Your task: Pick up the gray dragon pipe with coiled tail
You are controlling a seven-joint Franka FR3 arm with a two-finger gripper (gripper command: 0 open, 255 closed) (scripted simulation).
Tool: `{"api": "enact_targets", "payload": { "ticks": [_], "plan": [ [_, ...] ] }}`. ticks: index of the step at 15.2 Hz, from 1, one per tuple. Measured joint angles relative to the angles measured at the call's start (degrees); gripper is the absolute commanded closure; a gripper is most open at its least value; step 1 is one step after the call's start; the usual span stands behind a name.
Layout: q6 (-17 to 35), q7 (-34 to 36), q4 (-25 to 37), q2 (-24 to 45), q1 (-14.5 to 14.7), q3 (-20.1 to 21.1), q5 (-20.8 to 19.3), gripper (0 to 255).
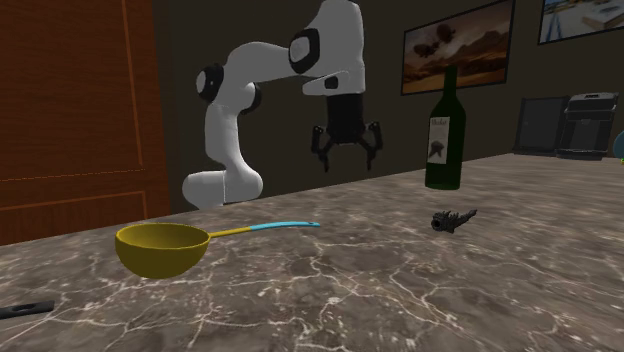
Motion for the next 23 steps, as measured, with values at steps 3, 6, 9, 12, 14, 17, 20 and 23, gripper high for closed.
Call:
{"api": "enact_targets", "payload": {
  "ticks": [3, 6, 9, 12, 14, 17, 20, 23],
  "plan": [
    [1.0, 10.8, 7.0, 7.9, -1.6, 4.2, -3.5, 0],
    [1.4, 21.3, 13.0, 14.9, -2.0, 7.2, -7.9, 0],
    [0.5, 32.3, 21.8, 24.4, -0.9, 9.2, -14.3, 0],
    [-2.4, 42.2, 32.0, 33.7, 2.3, 9.2, -20.5, 0],
    [-4.7, 47.8, 39.7, 40.1, 5.2, 8.1, -24.3, 0],
    [-9.4, 54.1, 52.1, 48.6, 9.8, 5.7, -28.6, 0],
    [-8.8, 56.0, 53.3, 50.6, 10.7, 5.0, -29.5, 0],
    [-6.4, 56.5, 50.6, 50.4, 10.2, 4.9, -29.4, 0]
  ]
}}
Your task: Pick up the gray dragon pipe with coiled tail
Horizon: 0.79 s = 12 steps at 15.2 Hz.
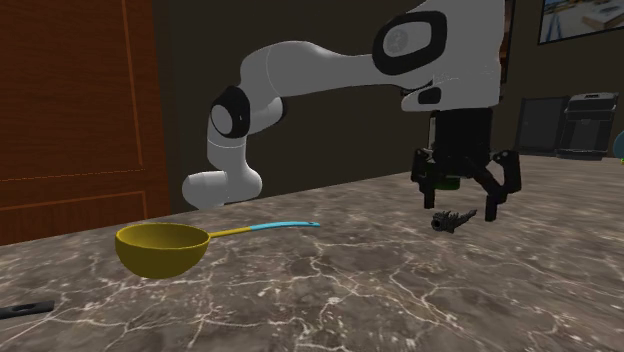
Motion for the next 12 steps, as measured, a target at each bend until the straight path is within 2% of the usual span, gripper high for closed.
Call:
{"api": "enact_targets", "payload": {
  "ticks": [2, 3, 12],
  "plan": [
    [1.5, 0.1, -2.0, -0.4, -0.5, 0.0, 0.2, 0],
    [1.9, 0.1, -2.3, -0.4, -0.6, 0.0, 0.2, 255],
    [1.9, 0.1, -2.2, -0.4, -0.5, 0.1, 0.2, 255]
  ]
}}
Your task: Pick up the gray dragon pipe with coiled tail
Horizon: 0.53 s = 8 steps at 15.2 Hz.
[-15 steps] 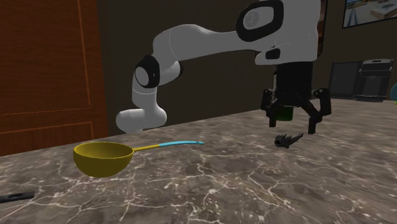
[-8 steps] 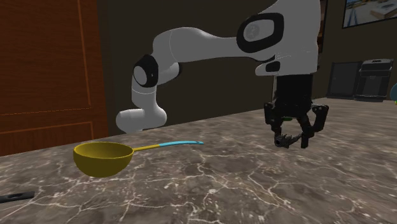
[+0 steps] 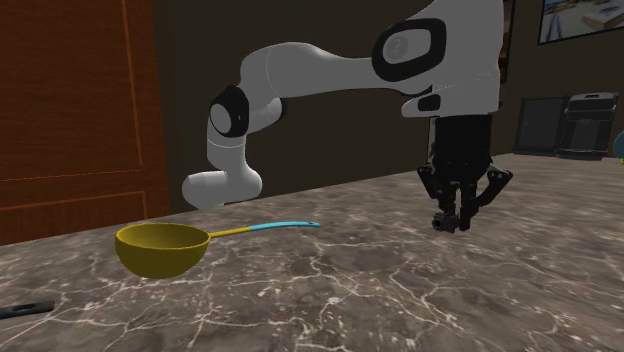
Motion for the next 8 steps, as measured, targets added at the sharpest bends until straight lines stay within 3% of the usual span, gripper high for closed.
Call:
{"api": "enact_targets", "payload": {
  "ticks": [8],
  "plan": [
    [-5.3, -0.5, 6.8, 1.5, 1.6, -0.2, -0.6, 255]
  ]
}}
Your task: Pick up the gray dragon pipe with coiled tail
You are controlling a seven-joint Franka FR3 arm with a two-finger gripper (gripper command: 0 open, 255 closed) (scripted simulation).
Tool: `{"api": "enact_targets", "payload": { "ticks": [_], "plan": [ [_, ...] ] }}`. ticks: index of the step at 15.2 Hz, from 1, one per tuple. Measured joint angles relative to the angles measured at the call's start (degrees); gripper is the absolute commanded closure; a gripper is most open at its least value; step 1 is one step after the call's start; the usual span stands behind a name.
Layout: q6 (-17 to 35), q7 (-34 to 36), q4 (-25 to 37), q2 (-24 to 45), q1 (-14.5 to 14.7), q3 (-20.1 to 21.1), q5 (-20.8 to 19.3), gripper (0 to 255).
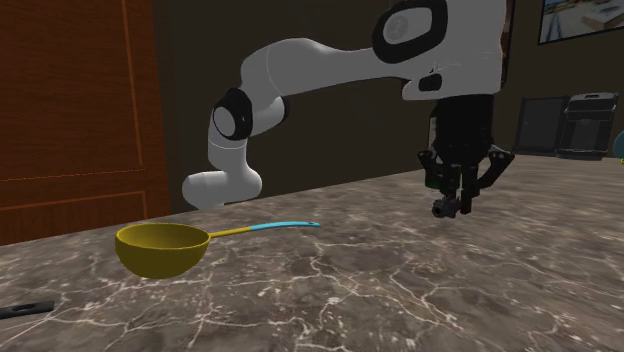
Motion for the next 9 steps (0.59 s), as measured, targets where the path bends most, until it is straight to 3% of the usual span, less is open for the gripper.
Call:
{"api": "enact_targets", "payload": {
  "ticks": [9],
  "plan": [
    [-11.1, -1.2, 17.7, 6.0, 5.7, -1.3, -2.6, 255]
  ]
}}
